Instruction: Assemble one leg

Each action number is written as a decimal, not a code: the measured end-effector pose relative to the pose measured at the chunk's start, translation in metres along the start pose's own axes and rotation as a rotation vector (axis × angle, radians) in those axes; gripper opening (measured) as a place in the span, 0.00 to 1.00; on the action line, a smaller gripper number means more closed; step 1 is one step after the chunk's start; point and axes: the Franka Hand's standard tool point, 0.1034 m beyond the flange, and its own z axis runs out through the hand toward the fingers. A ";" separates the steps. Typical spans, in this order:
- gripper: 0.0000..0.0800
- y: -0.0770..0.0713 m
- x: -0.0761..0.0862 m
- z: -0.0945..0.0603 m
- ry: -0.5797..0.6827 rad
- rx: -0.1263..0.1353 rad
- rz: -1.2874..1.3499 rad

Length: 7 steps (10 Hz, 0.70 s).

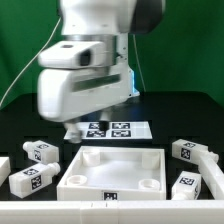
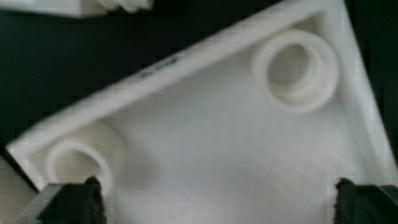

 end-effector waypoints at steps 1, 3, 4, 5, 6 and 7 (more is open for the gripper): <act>0.81 0.003 -0.017 0.005 -0.011 0.012 0.075; 0.81 0.001 -0.015 0.006 -0.006 0.016 0.218; 0.81 0.001 -0.015 0.006 -0.006 0.017 0.230; 0.81 0.002 -0.019 0.007 -0.012 0.020 0.231; 0.81 0.006 -0.031 0.008 -0.024 0.019 0.224; 0.81 0.012 -0.053 0.009 -0.035 0.013 0.178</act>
Offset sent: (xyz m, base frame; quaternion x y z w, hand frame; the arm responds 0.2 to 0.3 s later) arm 0.0000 0.0000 0.0000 0.0000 0.0000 0.1296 0.9916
